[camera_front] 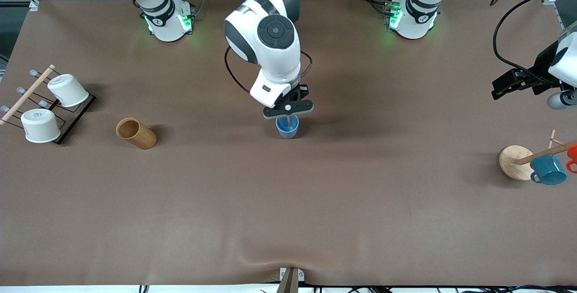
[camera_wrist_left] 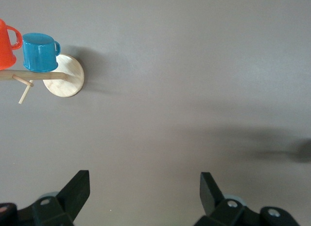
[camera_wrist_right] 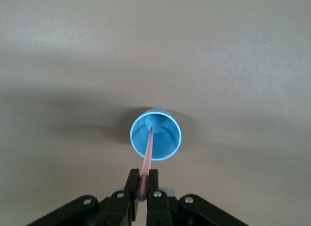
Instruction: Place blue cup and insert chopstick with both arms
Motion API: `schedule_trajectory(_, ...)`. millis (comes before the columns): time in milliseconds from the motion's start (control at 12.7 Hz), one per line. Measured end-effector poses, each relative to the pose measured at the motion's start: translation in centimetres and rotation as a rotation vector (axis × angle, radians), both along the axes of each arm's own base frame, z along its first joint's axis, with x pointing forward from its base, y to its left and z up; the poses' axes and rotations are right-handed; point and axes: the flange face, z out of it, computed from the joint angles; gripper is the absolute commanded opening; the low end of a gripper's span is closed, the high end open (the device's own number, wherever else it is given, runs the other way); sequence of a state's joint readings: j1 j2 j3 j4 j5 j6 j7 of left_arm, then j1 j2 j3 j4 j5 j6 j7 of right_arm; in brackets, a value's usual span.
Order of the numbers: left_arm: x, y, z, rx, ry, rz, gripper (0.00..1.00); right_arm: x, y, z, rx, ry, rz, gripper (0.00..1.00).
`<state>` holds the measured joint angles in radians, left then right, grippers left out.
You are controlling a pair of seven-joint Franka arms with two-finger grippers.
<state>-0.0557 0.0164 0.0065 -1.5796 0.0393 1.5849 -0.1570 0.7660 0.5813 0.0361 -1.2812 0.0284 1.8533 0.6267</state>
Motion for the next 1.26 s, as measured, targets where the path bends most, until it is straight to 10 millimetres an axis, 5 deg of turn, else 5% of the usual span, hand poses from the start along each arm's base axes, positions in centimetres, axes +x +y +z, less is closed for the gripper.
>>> schedule_trajectory(158, 0.1, 0.0, -0.3, 0.0, 0.005, 0.0, 1.0, 0.3, 0.0, -1.4, -0.014, 0.005, -0.003, 0.0)
schedule_trajectory(237, 0.2, 0.0, -0.3, 0.0, 0.006, 0.0, 1.0, 0.5, -0.1, -1.8, -0.02, 0.007, -0.005, 0.4)
schedule_trajectory(315, 0.2, 0.0, -0.3, 0.0, 0.006, 0.0, 1.0, 0.6, -0.2, -2.1, -0.025, 0.007, -0.006, 0.99)
schedule_trajectory(867, 0.2, 0.0, -0.1, 0.0, 0.002, -0.001, 1.0, 1.3, -0.9, -1.4, -0.029, -0.002, -0.022, 1.0)
schedule_trajectory(1025, 0.2, -0.1, 0.3, 0.0, -0.007, -0.001, 1.0, 2.2, -2.8, 0.8, -0.037, -0.001, -0.051, 1.0)
schedule_trajectory(1262, 0.0, -0.3, 1.0, -0.001, -0.022, -0.005, 1.0, 5.3, -9.4, 7.5, -0.023, -0.023, -0.149, 1.0)
